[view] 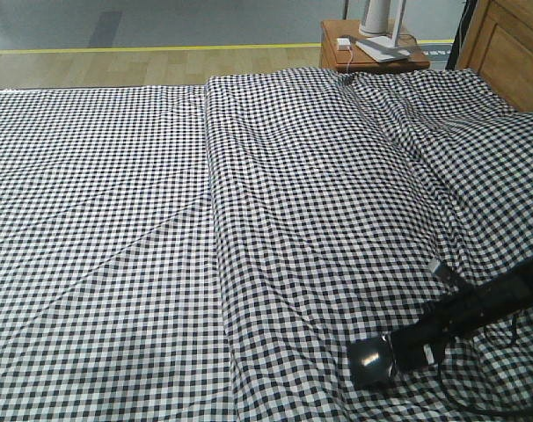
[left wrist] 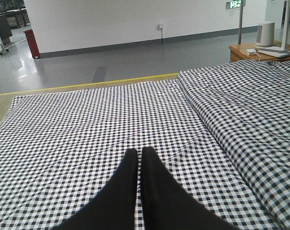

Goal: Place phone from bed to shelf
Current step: 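Lift the phone off the bed with the right gripper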

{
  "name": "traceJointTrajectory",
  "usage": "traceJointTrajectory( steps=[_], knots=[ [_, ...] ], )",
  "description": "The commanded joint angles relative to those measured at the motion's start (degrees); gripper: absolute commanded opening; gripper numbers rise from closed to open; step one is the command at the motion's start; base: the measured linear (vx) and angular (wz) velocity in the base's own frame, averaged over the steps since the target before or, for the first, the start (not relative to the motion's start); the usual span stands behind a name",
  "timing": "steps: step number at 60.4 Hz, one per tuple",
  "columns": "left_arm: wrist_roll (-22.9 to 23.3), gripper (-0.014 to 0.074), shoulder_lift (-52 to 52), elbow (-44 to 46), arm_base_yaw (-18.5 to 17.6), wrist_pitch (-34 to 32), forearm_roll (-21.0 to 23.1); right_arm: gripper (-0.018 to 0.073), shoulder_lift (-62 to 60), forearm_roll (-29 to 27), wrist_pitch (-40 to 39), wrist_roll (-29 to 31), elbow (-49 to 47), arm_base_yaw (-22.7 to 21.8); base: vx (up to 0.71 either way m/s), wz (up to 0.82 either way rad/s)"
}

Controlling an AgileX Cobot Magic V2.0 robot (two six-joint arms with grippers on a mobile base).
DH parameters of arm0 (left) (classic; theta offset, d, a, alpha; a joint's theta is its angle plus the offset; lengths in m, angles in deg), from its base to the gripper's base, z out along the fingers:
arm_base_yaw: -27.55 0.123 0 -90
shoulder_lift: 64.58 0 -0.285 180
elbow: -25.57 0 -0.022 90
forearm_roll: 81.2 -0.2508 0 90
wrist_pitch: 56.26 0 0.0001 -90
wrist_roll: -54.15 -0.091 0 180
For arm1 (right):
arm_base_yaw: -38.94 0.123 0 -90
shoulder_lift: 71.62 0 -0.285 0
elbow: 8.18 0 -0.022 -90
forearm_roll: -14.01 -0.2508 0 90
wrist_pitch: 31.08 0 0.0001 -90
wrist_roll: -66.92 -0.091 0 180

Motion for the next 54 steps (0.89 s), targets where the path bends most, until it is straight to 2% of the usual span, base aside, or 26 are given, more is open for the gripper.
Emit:
traceJointTrajectory(
  steps=[1,6,12,19,25,36,45,54],
  knots=[
    [0.3,0.0001,-0.4,1.3,-0.1,-4.2,0.5,-0.0006,-7.4,-2.8,7.9,-0.7,-0.4,-0.1,0.0,0.0],
    [0.3,0.0001,-0.4,1.3,-0.1,-4.2,0.5,-0.0005,-10.8,-2.9,8.0,-2.0,0.0,-0.1,0.0,0.0],
    [0.3,0.0001,-0.4,1.3,-0.1,-4.2,0.5,-0.0005,-16.2,-5.0,8.0,0.5,3.8,-0.1,0.0,0.0],
    [0.3,0.0001,-0.4,1.3,-0.1,-4.2,0.5,-0.0003,-24.0,-11.6,8.0,6.0,11.3,-0.1,0.0,0.0],
    [0.3,0.0001,-0.4,1.3,-0.1,-4.2,0.5,-0.0003,-31.2,-14.9,8.0,7.2,17.0,0.1,0.0,0.0],
    [0.3,0.0001,-0.4,1.3,-0.1,-4.2,0.5,-0.0003,-44.7,-16.0,8.0,7.8,24.4,0.8,0.0,0.0],
    [0.3,0.0001,-0.4,1.3,-0.1,-4.2,0.5,-0.0003,-53.3,-19.5,7.9,10.0,26.9,4.5,0.0,0.0],
    [0.3,0.0001,-0.4,1.3,-0.1,-4.2,0.5,-0.0003,-59.2,-22.3,7.9,10.5,26.9,10.4,0.0,0.0]
  ],
)
